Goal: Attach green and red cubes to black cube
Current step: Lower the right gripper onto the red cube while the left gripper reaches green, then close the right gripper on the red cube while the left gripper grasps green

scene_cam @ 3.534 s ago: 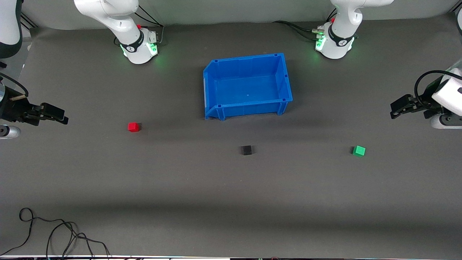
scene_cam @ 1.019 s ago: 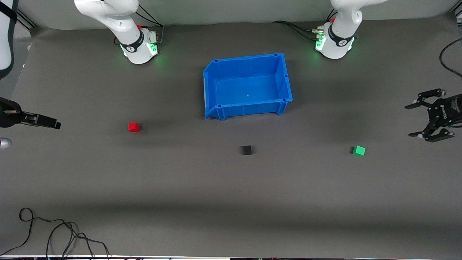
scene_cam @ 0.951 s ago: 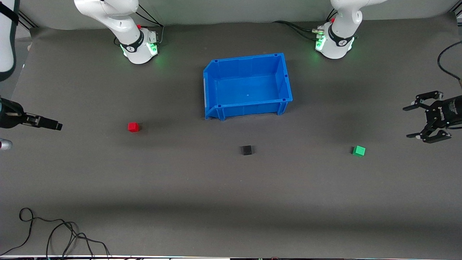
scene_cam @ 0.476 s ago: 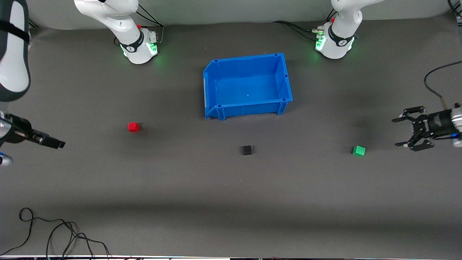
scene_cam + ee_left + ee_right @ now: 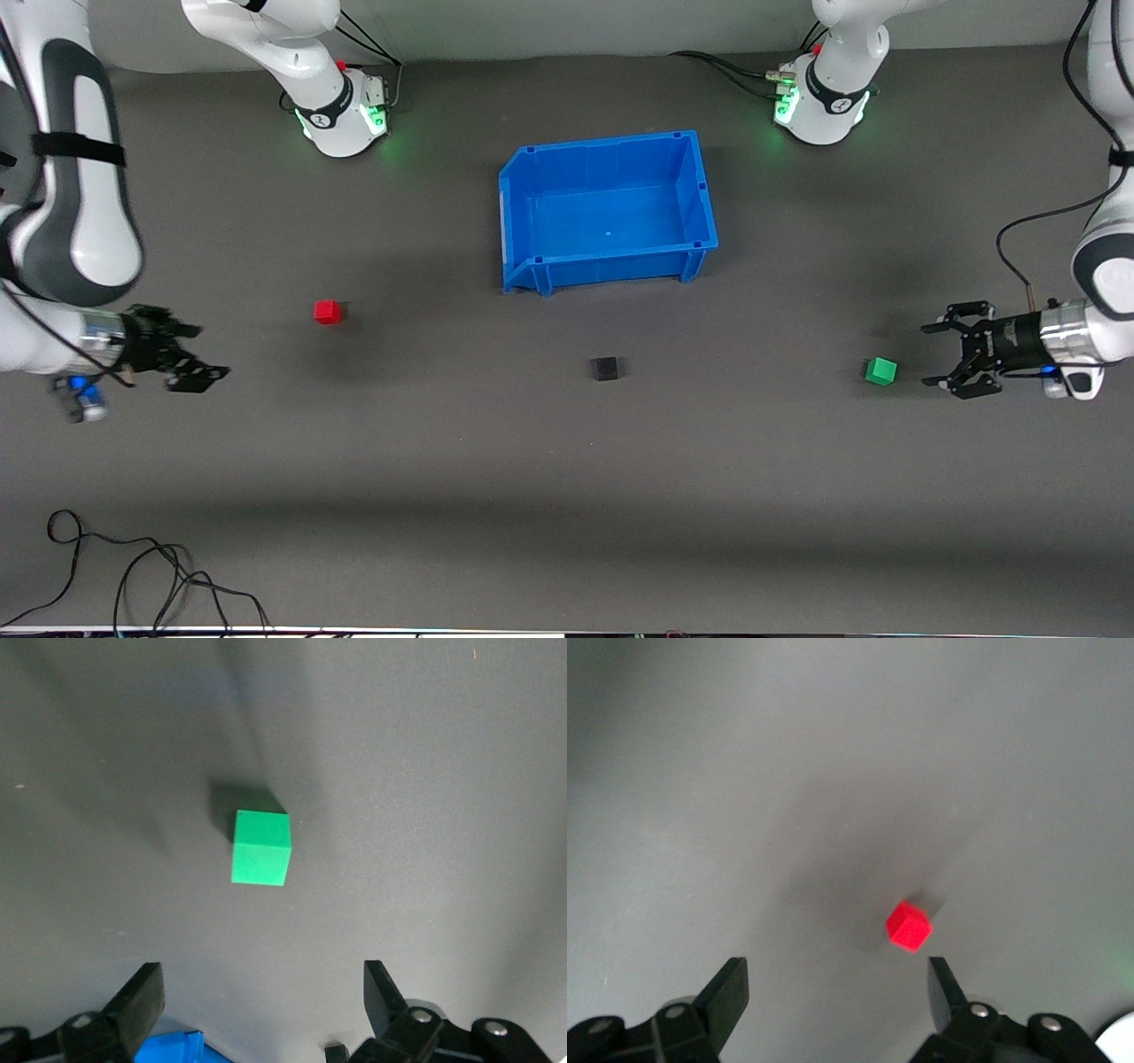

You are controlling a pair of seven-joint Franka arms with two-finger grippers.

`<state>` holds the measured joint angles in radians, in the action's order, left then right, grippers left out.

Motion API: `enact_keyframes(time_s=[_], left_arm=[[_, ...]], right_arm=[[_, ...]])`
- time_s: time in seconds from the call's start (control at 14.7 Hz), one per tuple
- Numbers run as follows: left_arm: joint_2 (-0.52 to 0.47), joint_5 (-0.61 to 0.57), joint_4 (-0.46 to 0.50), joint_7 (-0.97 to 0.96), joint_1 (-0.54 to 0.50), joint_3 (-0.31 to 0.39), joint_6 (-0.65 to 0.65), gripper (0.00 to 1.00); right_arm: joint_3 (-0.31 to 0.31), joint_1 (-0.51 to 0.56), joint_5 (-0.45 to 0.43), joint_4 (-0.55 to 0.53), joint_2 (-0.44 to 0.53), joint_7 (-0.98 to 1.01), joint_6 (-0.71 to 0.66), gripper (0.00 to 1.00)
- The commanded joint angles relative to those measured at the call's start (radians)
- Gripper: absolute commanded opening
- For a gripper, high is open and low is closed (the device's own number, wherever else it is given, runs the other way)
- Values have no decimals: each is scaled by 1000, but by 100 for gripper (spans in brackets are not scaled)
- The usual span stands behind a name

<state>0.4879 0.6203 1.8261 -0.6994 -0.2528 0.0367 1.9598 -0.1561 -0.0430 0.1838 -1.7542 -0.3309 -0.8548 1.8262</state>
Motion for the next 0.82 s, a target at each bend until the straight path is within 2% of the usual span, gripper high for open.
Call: enact_keyframes(time_s=[0.0, 0.2, 0.34, 0.54, 0.75], left_arm=[[75, -2, -76, 21, 26, 11, -1, 100], [116, -4, -83, 49, 27, 11, 34, 100], [147, -5, -82, 75, 27, 11, 60, 100], [169, -5, -83, 83, 43, 11, 88, 100], [182, -7, -79, 84, 44, 11, 99, 100]], right_arm=[[-8, -85, 29, -189, 53, -224, 147, 91], [-11, -155, 26, -361, 90, -395, 318, 91], [-23, -208, 13, -454, 95, -472, 439, 86], [-34, -215, -1, -543, 124, -478, 470, 86], [-34, -213, -118, -606, 127, -536, 534, 86]])
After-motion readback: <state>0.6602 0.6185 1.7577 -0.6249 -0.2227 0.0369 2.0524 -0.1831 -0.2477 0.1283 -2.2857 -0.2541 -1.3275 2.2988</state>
